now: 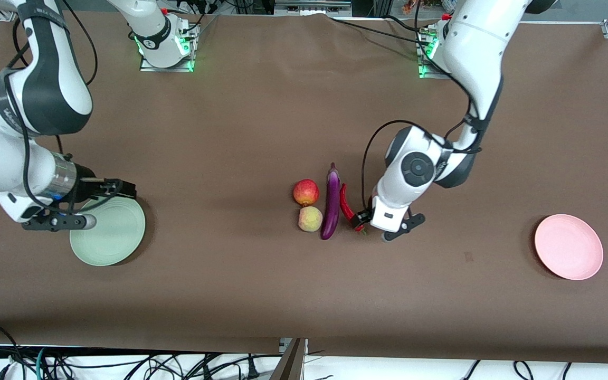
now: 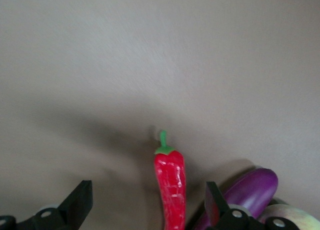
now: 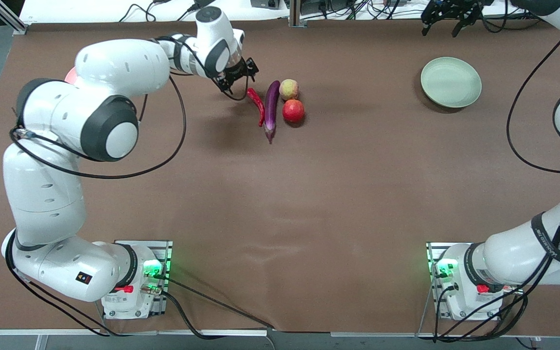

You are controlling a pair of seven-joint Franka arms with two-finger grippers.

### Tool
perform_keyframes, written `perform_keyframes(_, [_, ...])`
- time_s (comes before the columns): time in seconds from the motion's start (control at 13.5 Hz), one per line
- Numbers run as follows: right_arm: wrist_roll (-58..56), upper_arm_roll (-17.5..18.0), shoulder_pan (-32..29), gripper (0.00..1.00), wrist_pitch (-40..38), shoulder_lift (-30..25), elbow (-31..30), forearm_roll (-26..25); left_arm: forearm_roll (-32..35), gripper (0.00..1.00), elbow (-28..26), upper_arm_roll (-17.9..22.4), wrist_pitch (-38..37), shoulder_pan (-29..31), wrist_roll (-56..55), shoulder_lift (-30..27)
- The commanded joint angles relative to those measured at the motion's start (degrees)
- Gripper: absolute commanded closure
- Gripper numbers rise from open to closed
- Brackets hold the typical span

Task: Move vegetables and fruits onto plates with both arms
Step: 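Grasp the red chili with the left gripper while the right gripper reaches the apple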

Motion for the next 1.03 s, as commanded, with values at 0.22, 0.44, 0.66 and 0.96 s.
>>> perform_keyframes(0.22, [8.26, -0.01, 8.65, 0.00, 5.02, 4.40, -0.03, 3.57, -0.99, 0.17, 2.01, 0.79, 3.46, -1.72, -0.95, 3.92])
perform_keyframes(0.44, [8.35, 0.08, 13.32, 0.00, 8.81, 8.09, -0.03, 5.84, -0.72, 0.62, 2.01, 0.79, 4.98, -1.64, -0.17, 5.15])
perform_keyframes(0.66, [11.33, -0.01, 17.62, 0.00, 11.88, 10.47, -0.03, 8.41, -0.55, 0.92, 2.01, 0.79, 4.89, -1.64, 0.01, 4.63])
perform_keyframes(0.96, [18.88, -0.10, 25.00, 0.00, 19.52, 14.60, -0.03, 7.97, -0.28, 0.98, 1.83, 1.40, -1.22, -0.41, 3.34, 0.25])
